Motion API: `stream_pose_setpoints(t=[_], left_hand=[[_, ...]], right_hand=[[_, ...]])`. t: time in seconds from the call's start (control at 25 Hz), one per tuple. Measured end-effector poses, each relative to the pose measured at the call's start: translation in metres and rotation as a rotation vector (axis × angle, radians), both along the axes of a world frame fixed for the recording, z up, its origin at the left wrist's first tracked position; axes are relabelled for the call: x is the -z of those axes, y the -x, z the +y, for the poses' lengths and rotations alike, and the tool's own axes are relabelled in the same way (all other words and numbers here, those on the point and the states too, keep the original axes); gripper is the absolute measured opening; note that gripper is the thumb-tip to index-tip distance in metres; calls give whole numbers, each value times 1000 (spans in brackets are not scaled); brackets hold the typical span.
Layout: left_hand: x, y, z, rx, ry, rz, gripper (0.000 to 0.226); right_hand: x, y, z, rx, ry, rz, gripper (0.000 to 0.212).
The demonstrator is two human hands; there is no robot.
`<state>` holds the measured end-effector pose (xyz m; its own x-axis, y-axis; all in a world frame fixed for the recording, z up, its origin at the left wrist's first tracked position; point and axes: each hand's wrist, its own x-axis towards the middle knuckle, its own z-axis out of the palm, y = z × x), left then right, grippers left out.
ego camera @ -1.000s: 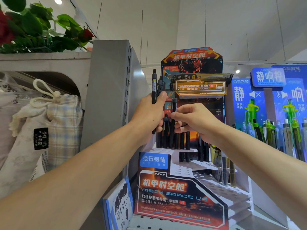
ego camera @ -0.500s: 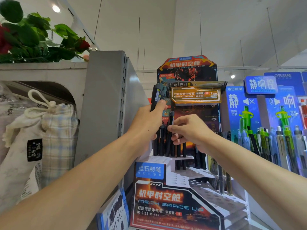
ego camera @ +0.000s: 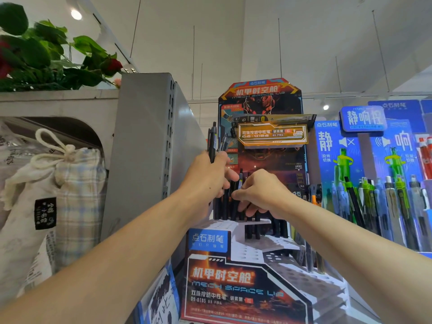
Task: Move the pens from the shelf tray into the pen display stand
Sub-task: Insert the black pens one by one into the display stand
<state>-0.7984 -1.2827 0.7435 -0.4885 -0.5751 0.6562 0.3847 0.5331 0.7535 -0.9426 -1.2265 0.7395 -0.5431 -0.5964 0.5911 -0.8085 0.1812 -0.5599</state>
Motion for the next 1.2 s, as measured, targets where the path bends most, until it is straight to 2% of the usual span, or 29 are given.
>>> stream_pose_setpoints(t=[0.2,0.48,0.72,1.2], left_hand=[[3,1,1,-104,128,-60,28],[4,-2,2,-92,130,-34,30],[3,-1,1,-102,146,-53,23],[2,-6,-3,-128,189,-71,27]], right_hand=[[-3,-2,-1,-25,-30,-41,25],[-3,-4,1,-20,-61,34,24],[-4,-8,-1,-4,-91,116,22],[-8,-12,2,33,-98,73,20]])
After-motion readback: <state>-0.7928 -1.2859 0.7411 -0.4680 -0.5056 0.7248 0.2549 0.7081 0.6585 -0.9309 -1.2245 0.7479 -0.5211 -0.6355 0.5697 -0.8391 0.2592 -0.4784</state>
